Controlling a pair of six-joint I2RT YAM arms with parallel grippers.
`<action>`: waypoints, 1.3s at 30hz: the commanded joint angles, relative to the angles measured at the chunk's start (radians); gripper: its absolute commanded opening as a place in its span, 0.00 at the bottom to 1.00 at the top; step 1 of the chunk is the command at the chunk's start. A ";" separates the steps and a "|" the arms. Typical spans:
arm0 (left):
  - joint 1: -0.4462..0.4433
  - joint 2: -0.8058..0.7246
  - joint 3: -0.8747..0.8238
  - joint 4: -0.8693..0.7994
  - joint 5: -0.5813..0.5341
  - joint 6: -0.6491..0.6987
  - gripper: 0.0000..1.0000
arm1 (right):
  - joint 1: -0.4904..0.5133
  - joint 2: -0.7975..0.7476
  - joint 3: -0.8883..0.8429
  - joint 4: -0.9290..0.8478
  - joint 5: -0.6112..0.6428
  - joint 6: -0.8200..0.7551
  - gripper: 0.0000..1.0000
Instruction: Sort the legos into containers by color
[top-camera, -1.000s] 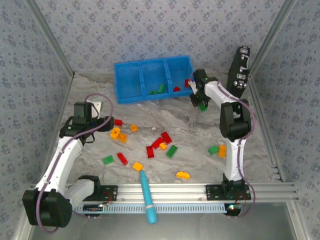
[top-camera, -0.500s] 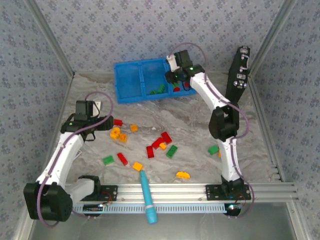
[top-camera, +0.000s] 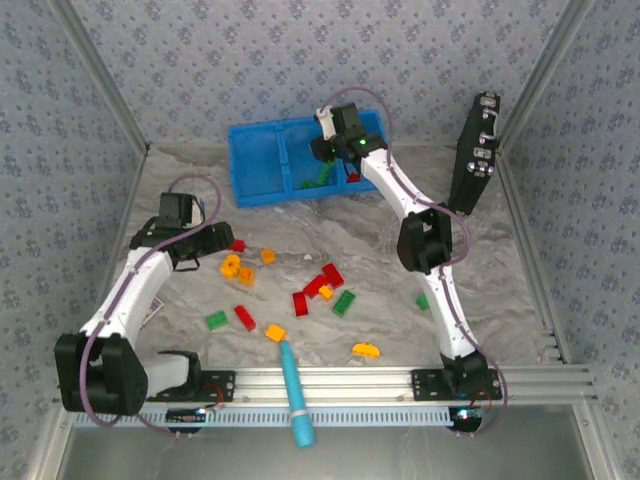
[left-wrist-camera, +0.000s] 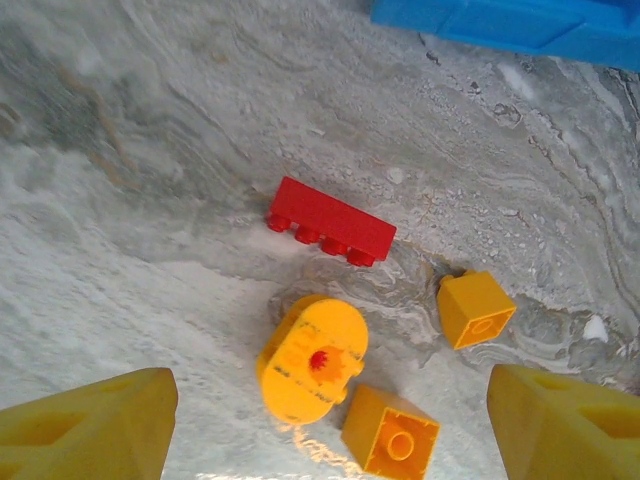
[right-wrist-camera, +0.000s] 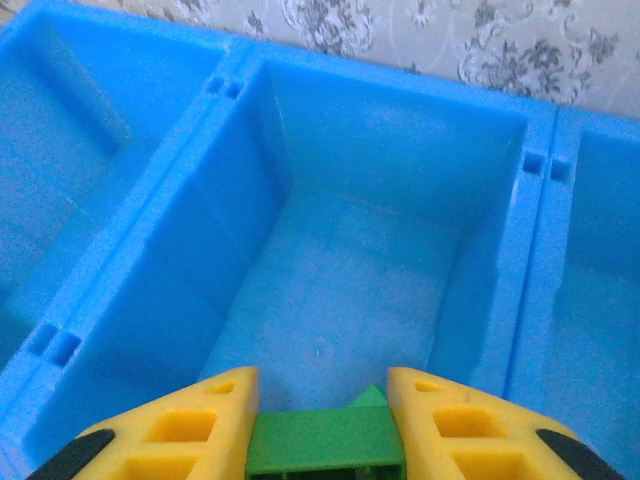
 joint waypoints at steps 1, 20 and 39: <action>0.004 0.030 -0.025 0.059 0.065 -0.129 0.81 | 0.014 0.035 0.034 0.082 -0.035 0.015 0.33; 0.006 0.282 -0.015 0.259 0.003 -0.214 0.81 | 0.012 0.061 0.052 0.147 -0.106 0.090 0.51; 0.001 0.478 0.006 0.379 -0.025 -0.267 0.59 | 0.013 -0.319 -0.439 0.266 -0.125 -0.009 0.58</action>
